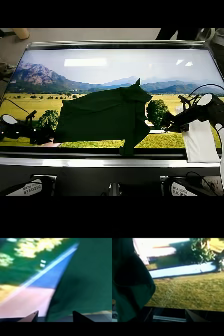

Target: Fold the shirts.

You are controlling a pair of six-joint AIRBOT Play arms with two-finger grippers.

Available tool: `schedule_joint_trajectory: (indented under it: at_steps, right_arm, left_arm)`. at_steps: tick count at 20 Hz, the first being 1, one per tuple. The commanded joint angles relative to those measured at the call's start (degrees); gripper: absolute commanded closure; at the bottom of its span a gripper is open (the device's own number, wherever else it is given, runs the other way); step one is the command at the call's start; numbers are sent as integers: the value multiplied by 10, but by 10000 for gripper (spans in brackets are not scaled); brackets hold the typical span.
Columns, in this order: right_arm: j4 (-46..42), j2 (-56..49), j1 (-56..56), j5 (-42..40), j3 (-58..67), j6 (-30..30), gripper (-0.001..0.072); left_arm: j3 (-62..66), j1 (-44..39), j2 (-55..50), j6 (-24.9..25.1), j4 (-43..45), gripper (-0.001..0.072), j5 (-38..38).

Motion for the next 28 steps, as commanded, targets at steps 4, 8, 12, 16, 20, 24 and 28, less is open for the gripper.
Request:
schedule_joint_trajectory:
  at_steps: [4,8,12,16,20,24,28]
  right_arm:
    - [17,9,0,-16,-81,-23,264]
    - [82,8,38,-101,-143,-52,264]
    - [94,-4,126,-232,-164,-32,282]
    - [105,-5,129,-327,-164,25,392]
    - [116,20,128,-237,-117,-37,686]
    - [65,157,92,-219,119,-49,688]
    - [-106,307,28,-326,443,-46,688]
  left_arm:
    - [-24,-33,-13,16,-57,381,64]
    - [-20,-50,-9,10,-59,682,72]
    - [-13,-50,12,12,-59,682,47]
    - [-7,-50,51,22,-59,682,50]
    - [69,-46,60,23,-57,685,23]
    - [336,-46,153,20,-57,685,26]
    - [708,-46,255,-31,20,685,116]
